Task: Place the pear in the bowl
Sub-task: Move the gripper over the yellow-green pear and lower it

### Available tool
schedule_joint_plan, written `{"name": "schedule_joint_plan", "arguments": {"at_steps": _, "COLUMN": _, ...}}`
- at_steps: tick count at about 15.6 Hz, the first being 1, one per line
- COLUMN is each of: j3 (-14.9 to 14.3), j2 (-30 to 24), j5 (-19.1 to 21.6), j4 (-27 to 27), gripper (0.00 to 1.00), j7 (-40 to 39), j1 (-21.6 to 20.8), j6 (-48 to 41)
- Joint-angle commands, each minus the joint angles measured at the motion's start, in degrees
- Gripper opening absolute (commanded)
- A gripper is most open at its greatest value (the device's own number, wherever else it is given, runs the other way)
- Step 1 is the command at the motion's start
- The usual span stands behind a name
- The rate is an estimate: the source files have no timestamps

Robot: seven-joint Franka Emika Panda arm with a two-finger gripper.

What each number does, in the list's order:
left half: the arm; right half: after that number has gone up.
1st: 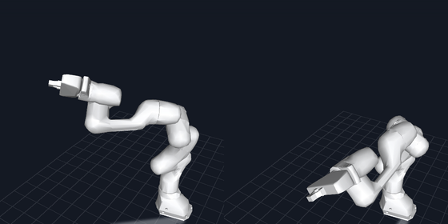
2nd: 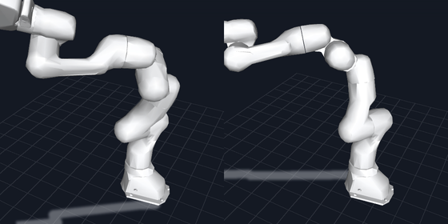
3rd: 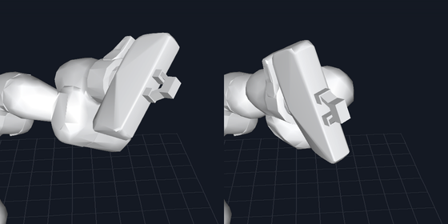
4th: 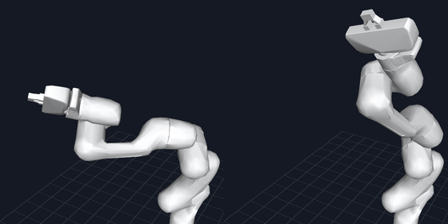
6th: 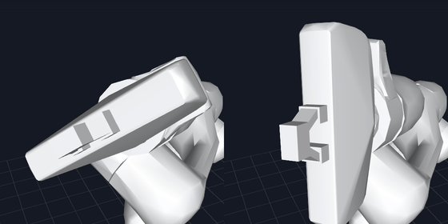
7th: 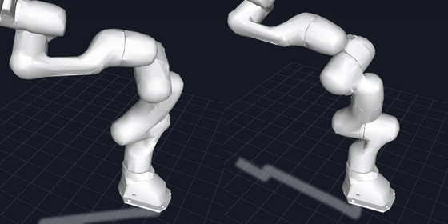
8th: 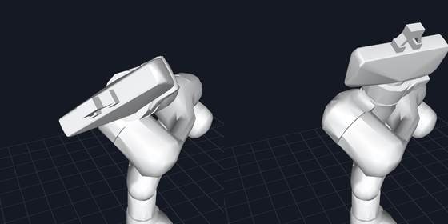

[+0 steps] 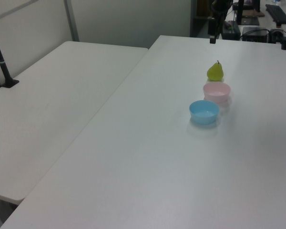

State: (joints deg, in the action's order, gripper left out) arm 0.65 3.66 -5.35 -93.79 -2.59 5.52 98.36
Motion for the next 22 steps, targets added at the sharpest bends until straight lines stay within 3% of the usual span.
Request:
{"name": "schedule_joint_plan", "arguments": {"at_steps": 1, "j3": -0.1, "j2": 1.6, "j5": 1.3, "j4": -0.9, "gripper": 1.00, "j7": -5.6, "j1": 3.5, "j6": 3.2}}
{"name": "schedule_joint_plan", "arguments": {"at_steps": 11, "j3": -0.2, "j2": 12.5, "j5": 0.5, "j4": -1.3, "gripper": 1.00, "j7": -13.9, "j1": 11.5, "j6": 12.7}}
{"name": "schedule_joint_plan", "arguments": {"at_steps": 15, "j3": -0.3, "j2": 16.1, "j5": -1.1, "j4": -3.0, "gripper": 1.00, "j7": -14.7, "j1": 13.1, "j6": 18.4}}
{"name": "schedule_joint_plan", "arguments": {"at_steps": 22, "j3": -0.5, "j2": 19.3, "j5": -4.1, "j4": -3.7, "gripper": 0.90, "j7": -14.7, "j1": 14.0, "j6": 22.1}}
